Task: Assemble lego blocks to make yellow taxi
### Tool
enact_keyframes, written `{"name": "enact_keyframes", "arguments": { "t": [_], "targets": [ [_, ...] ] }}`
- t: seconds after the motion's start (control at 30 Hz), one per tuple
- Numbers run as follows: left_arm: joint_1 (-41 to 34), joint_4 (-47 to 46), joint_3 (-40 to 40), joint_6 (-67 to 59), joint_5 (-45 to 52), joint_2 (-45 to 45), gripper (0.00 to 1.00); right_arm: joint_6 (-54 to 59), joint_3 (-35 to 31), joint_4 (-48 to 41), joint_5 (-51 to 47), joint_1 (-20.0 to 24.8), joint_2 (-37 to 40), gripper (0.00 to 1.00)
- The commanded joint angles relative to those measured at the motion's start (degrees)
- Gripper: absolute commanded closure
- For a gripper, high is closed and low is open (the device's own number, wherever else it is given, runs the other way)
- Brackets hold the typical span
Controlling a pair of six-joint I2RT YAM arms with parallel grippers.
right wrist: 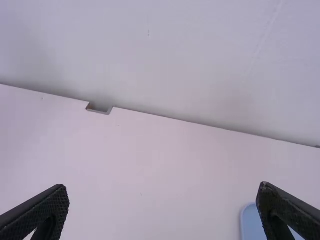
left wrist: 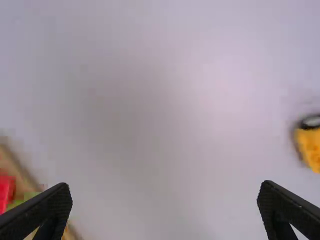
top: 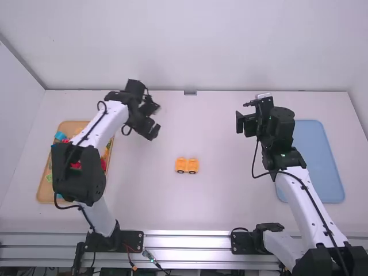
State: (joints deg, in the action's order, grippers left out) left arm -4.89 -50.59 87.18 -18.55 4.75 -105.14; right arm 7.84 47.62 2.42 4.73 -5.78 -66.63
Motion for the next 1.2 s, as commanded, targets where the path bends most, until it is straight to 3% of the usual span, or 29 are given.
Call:
{"name": "enact_keyframes", "arguments": {
  "t": [0.0, 0.13, 0.33, 0.53, 0.8, 1.0, 1.17],
  "targets": [
    [6.34, -0.79, 0.52, 15.30, -1.18, 1.49, 0.01, 0.13, 2.16, 0.26, -0.04, -0.28, -0.46, 0.01],
    [17.38, -3.23, -0.72, 24.44, -0.79, 1.49, 0.01, 0.13, 2.16, 0.57, -0.02, -0.28, -0.46, 0.01],
    [26.77, -3.39, -4.46, 32.94, -6.45, 1.49, 0.01, 0.13, 2.16, 0.57, -0.04, -0.28, -0.46, 0.01],
    [32.35, -2.01, -7.72, 35.30, -7.65, 1.42, 0.01, 0.11, 2.16, 0.57, -0.04, -0.26, -0.46, 0.01],
    [38.97, -9.92, -10.75, 40.13, -22.51, 1.42, 0.02, 0.13, 2.16, 0.61, -0.07, -0.28, -0.46, 0.01],
    [41.13, -8.52, -15.43, 28.98, -23.85, 1.42, 0.01, 0.07, 2.16, 1.84, -0.04, -0.26, -0.46, 0.01],
    [41.00, -1.49, -19.69, 21.90, -23.47, 1.42, 0.33, 0.09, 2.16, 1.81, -0.02, -0.28, -0.46, 0.01]
  ]
}}
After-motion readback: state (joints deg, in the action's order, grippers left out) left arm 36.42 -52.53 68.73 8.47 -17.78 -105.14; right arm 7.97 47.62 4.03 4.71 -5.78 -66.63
